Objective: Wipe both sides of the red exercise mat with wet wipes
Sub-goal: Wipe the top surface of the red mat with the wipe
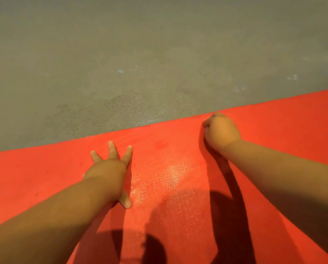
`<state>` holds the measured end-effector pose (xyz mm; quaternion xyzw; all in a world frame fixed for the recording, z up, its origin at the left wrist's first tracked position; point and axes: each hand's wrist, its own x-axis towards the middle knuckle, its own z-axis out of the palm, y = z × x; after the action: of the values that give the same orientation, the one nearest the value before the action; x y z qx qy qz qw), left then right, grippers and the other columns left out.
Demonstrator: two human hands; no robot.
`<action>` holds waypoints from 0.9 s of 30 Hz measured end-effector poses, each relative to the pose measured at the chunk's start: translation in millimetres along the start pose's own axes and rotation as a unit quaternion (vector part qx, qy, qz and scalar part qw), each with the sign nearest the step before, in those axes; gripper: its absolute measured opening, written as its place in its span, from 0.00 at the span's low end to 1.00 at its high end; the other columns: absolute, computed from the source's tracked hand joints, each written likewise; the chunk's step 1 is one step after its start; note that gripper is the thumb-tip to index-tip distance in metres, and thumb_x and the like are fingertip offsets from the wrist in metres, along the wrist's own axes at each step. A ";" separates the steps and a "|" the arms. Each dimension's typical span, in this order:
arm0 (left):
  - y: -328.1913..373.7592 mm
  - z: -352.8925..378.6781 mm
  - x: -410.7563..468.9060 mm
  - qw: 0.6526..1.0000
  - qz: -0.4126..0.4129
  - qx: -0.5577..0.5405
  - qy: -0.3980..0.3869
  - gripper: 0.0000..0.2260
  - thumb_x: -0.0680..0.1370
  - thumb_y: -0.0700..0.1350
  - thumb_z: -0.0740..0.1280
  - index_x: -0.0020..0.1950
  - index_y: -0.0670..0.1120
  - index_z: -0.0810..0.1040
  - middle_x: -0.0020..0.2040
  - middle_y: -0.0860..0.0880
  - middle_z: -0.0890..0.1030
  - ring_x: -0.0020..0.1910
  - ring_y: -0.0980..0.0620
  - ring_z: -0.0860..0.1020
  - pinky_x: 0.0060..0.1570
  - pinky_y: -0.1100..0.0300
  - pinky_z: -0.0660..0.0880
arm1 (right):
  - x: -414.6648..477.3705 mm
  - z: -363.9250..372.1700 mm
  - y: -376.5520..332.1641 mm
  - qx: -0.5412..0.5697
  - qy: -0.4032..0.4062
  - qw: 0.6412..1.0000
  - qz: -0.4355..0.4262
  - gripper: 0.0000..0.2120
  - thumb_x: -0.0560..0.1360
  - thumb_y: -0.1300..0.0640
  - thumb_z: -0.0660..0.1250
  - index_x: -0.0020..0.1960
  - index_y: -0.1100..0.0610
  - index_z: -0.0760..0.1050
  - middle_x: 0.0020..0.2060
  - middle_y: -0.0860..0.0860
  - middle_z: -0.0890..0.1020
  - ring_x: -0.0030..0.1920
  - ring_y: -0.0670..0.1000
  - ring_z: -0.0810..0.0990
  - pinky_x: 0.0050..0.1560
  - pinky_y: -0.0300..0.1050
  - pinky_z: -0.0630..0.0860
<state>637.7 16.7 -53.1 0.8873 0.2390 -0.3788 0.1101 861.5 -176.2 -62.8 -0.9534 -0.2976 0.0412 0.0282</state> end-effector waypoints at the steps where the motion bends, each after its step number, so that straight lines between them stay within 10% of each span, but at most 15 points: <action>1: 0.1 -0.6 -0.1 1.000 0.001 0.000 0.003 0.68 0.56 0.57 0.82 0.73 0.58 0.28 0.74 0.42 0.27 0.71 0.23 0.41 0.63 0.34 0.67 | -16.9 4.2 -20.3 0.032 -0.015 0.998 -0.052 0.12 0.72 0.65 0.62 0.49 0.61 0.83 0.48 0.60 0.80 0.50 0.61 0.78 0.51 0.47 0.71; 7: -0.1 -1.2 -3.7 1.000 0.002 0.013 0.018 0.67 0.57 0.57 0.82 0.75 0.57 0.30 0.75 0.41 0.29 0.71 0.22 0.42 0.66 0.34 0.64 | -109.9 15.4 -76.6 0.051 -0.159 0.909 -0.382 0.09 0.78 0.56 0.61 0.53 0.58 0.77 0.49 0.54 0.77 0.51 0.57 0.76 0.49 0.50 0.76; 12: 0.2 -1.4 -7.3 0.999 -0.005 0.014 0.028 0.66 0.57 0.57 0.82 0.75 0.59 0.32 0.76 0.43 0.31 0.72 0.24 0.43 0.66 0.35 0.62 | -42.4 3.8 -1.5 0.038 -0.016 0.997 -0.061 0.12 0.74 0.64 0.61 0.51 0.59 0.83 0.49 0.58 0.79 0.52 0.60 0.78 0.51 0.46 0.69; 14: 0.5 -1.3 -8.1 0.999 -0.002 0.019 0.035 0.66 0.57 0.58 0.81 0.76 0.58 0.32 0.76 0.43 0.31 0.72 0.24 0.43 0.66 0.35 0.61 | -57.5 7.0 -20.1 0.051 -0.022 0.997 -0.058 0.13 0.71 0.63 0.62 0.49 0.57 0.83 0.48 0.58 0.80 0.51 0.59 0.78 0.51 0.46 0.70; 21: -20.3 38.4 -29.9 0.990 0.042 -0.025 0.134 0.50 0.67 0.65 0.71 0.79 0.52 0.46 0.79 0.46 0.43 0.76 0.36 0.48 0.73 0.43 0.56 | -195.4 17.1 -79.0 0.105 -0.203 0.870 -0.436 0.09 0.73 0.57 0.64 0.49 0.56 0.80 0.46 0.53 0.78 0.48 0.57 0.78 0.46 0.46 0.75; 27: -19.9 107.9 -89.4 0.987 0.037 -0.041 0.149 0.33 0.80 0.60 0.57 0.79 0.52 0.45 0.79 0.47 0.41 0.78 0.44 0.45 0.73 0.41 0.56 | -123.2 4.7 -11.0 0.073 -0.083 0.990 -0.084 0.09 0.74 0.61 0.62 0.50 0.59 0.79 0.51 0.58 0.81 0.53 0.59 0.78 0.52 0.49 0.73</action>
<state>507.2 -37.2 -62.9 0.9370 0.2345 -0.2276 0.1231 753.9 -237.2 -59.0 -0.9136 -0.3744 0.1393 0.0758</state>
